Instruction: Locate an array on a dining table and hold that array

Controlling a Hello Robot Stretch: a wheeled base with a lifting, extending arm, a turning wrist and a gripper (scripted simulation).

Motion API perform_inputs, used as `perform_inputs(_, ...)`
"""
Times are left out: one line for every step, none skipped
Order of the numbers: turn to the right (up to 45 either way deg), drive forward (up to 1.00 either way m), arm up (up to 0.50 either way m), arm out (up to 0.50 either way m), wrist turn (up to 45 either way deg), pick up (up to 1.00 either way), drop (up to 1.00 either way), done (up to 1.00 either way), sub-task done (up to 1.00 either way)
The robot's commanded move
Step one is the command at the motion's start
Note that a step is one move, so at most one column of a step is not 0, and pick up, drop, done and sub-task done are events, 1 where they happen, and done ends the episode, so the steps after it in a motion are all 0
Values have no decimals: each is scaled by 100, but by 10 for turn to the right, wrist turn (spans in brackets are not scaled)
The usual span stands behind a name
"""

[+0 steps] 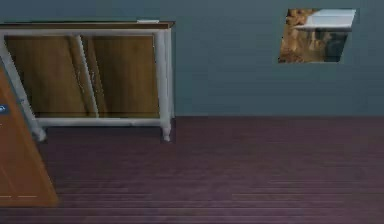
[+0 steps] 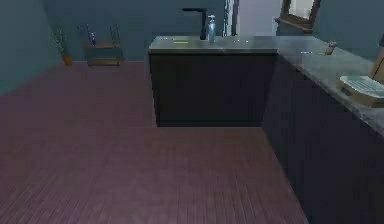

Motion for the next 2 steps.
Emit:
perform_inputs(-450,0,0,0,0,0,0,0,0)
perform_inputs(-180,0,0,0,0,0,0,0,0)
